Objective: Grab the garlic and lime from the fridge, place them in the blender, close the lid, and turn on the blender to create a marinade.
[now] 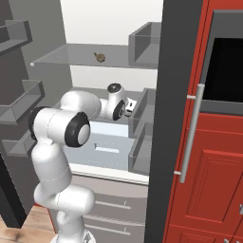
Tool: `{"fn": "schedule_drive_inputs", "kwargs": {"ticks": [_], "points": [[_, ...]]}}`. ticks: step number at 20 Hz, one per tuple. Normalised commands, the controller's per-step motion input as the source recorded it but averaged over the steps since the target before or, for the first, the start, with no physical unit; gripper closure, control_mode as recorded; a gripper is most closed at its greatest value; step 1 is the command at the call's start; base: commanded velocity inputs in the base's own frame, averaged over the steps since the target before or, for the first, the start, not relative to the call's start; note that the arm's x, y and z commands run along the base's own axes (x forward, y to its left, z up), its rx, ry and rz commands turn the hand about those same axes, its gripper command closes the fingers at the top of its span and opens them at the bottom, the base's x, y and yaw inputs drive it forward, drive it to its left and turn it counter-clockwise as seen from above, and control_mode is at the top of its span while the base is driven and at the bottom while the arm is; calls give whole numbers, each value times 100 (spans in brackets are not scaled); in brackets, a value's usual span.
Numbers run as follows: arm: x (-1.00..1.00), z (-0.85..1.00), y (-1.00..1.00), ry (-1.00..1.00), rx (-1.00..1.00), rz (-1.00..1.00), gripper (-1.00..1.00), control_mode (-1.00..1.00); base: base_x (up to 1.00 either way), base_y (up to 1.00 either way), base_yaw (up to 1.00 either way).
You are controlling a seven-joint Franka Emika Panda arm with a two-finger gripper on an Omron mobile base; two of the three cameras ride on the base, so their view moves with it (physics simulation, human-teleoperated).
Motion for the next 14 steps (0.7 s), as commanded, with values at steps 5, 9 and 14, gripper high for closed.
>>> {"fn": "schedule_drive_inputs", "kwargs": {"ticks": [5, 9, 14], "points": [[36, -25, -2, 0, 0, 0, -100, -100, 0, 0, 0], [22, -28, -8, 0, 0, 0, 100, -100, 0, 0, 0], [0, -38, -1, 1, -4, 0, 100, -100, 0, 0, 0]]}}
